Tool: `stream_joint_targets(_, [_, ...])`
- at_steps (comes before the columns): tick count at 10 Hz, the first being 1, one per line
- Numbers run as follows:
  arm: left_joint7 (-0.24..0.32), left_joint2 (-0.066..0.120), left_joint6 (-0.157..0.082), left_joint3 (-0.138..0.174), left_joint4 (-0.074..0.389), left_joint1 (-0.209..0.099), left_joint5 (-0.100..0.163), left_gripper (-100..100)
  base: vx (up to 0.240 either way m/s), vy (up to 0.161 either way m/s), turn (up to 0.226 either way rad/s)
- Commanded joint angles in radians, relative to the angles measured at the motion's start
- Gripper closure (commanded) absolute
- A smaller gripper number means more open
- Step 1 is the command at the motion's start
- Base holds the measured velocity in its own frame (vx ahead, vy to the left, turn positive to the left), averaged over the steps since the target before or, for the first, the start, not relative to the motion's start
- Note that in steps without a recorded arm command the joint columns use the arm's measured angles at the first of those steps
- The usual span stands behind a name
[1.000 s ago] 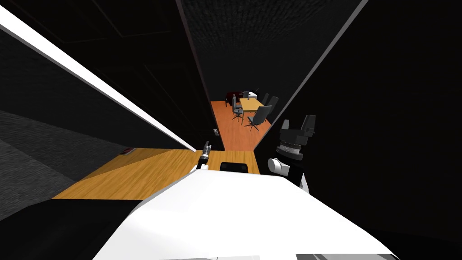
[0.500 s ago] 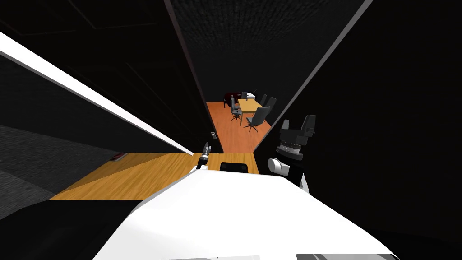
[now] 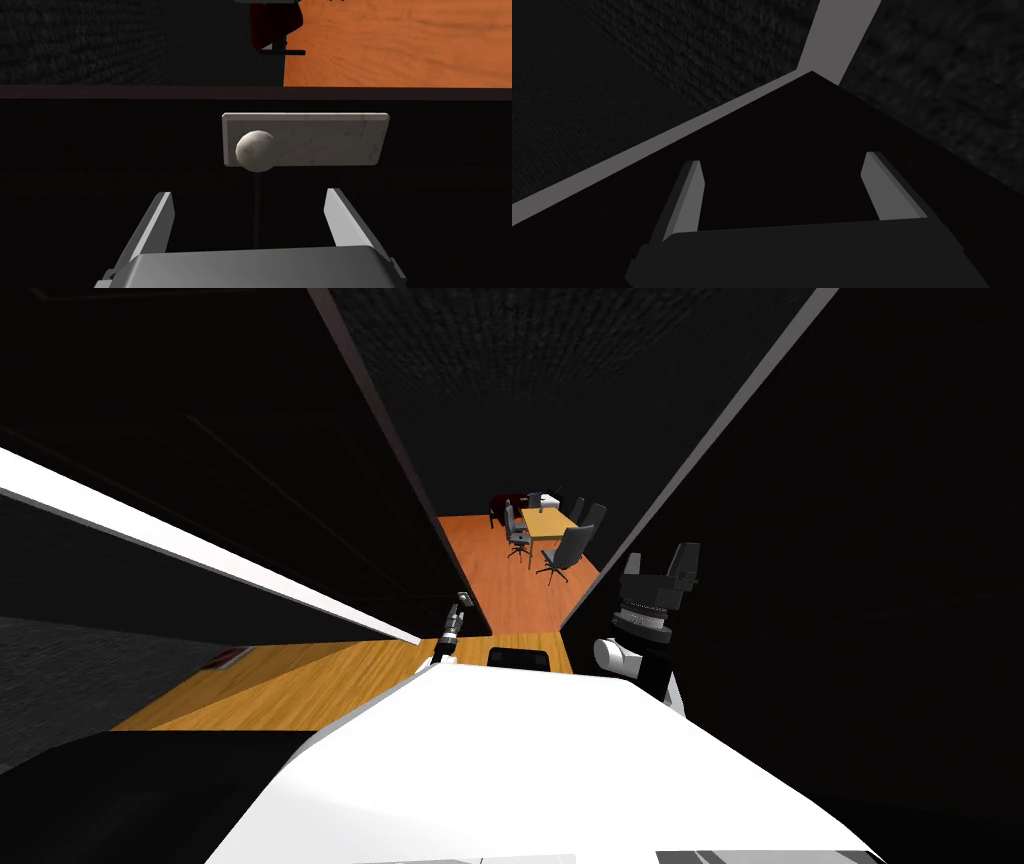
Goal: Pull the door open
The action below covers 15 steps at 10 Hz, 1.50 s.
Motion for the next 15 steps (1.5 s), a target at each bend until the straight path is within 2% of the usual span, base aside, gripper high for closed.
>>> stream_joint_targets(1, [0.013, 0.013, -0.019, 0.016, 0.031, -0.005, 0.009, -100, 0.211, 0.003, -0.153])
stream_joint_targets(4, [0.025, 0.027, -0.037, 0.034, 0.060, -0.008, 0.020, -100, 0.173, -0.005, -0.090])
stream_joint_targets(5, [0.023, 0.025, -0.029, 0.030, 0.056, -0.011, 0.018, -100, 0.071, 0.003, -0.001])
stream_joint_targets(6, [0.023, 0.025, -0.029, 0.030, 0.056, -0.011, 0.018, 100, -0.019, -0.005, 0.018])
stream_joint_targets(11, [0.023, 0.025, -0.029, 0.030, 0.056, -0.011, 0.018, 100, -0.011, 0.000, -0.006])
stream_joint_targets(12, [0.037, 0.038, -0.043, 0.017, 0.054, 0.003, 0.013, 100, -0.079, 0.027, -0.109])
stream_joint_targets(14, [0.046, 0.047, -0.053, 0.009, 0.053, 0.012, 0.010, 100, -0.121, 0.041, -0.101])
stream_joint_targets(15, [0.057, 0.057, -0.065, 0.000, 0.051, 0.023, 0.007, 100, -0.184, 0.027, -0.099])
